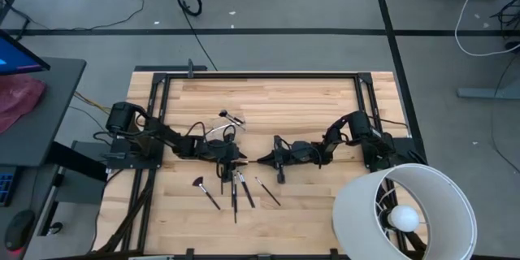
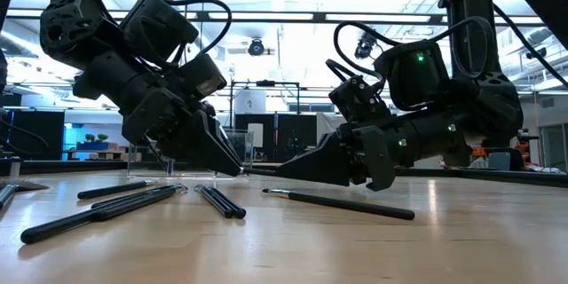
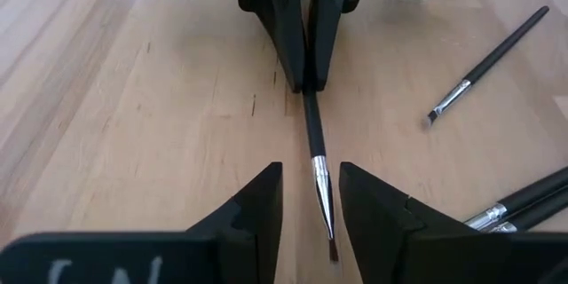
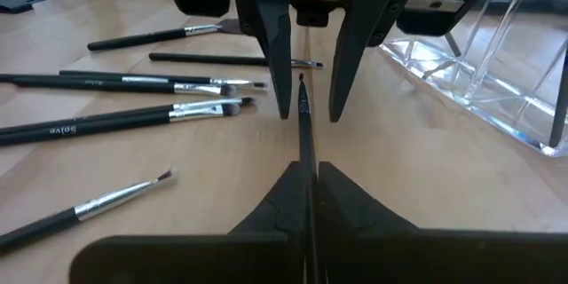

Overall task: Put items in baskets/containers
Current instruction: Put the eyeshadow brush into the left section of the transparent organizer

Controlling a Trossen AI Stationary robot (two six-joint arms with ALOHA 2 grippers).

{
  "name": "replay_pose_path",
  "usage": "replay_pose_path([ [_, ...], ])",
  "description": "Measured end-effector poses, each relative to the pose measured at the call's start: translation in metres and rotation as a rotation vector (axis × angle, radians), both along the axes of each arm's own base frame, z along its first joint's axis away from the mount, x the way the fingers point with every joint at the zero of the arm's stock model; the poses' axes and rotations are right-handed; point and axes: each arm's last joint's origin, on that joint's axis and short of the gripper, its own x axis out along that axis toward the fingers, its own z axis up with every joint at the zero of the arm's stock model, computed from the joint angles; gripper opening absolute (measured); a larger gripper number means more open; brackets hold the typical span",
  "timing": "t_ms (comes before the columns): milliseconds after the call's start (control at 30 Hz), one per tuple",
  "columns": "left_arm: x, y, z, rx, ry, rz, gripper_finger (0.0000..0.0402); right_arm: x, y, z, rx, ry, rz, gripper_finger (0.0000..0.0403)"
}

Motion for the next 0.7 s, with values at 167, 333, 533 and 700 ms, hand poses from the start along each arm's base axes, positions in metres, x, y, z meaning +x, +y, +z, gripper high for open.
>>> replay_pose_path([
  [167,0.0,0.0,0.0001,0.0,-0.001,0.0,0.0116,0.0003,0.0,0.0006,0.0,-0.004,0.0,0.0012],
  [333,0.0017,0.0,0.0027,0.001,-0.033,0.005,0.0106,0.0004,0.0,0.0012,0.001,-0.009,0.0,0.0013],
  [533,0.0022,-0.0003,0.0036,0.0,-0.044,0.003,0.0045,0.0007,-0.0002,0.002,0.001,-0.014,-0.005,0.0013],
  [700,0.0021,-0.0004,0.0036,-0.01,-0.043,0.002,0.0021,0.0008,-0.0002,0.0024,0.002,-0.019,-0.006,0.0013],
])
